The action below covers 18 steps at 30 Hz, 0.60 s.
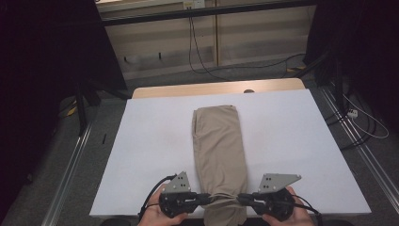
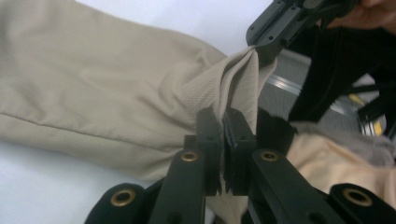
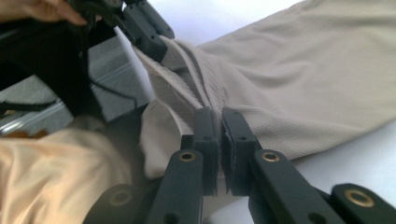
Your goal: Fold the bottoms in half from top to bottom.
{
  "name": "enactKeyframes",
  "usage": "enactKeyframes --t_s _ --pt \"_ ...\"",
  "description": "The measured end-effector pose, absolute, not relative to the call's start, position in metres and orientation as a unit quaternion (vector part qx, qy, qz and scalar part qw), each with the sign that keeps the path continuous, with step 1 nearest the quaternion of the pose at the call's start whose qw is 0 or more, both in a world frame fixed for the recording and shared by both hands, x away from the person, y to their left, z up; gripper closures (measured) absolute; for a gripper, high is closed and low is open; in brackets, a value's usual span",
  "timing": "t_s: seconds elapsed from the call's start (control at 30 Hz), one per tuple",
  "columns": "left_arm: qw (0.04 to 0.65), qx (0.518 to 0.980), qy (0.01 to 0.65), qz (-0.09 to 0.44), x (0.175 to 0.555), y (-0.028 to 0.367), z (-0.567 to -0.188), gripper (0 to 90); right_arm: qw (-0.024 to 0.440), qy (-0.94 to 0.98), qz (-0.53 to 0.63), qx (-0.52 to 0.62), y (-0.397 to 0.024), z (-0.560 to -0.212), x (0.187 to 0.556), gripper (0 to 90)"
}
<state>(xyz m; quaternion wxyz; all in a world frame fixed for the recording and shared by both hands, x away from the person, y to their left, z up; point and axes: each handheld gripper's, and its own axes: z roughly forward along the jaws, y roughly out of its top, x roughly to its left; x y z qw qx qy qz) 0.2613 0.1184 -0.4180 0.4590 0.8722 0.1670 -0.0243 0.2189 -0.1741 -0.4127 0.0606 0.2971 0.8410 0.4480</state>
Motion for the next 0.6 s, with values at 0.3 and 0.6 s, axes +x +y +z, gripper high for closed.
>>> enactKeyframes --t_s 0.3,0.6 --pt "0.443 0.88 0.163 -0.056 0.24 0.122 -0.425 86.8 0.023 0.853 0.436 0.285 -0.17 -0.423 0.201 85.2" --pt "0.439 0.878 0.172 -0.09 0.223 0.124 -0.433 67.8 0.0 0.864 0.417 0.283 -0.165 -0.427 0.178 70.0"
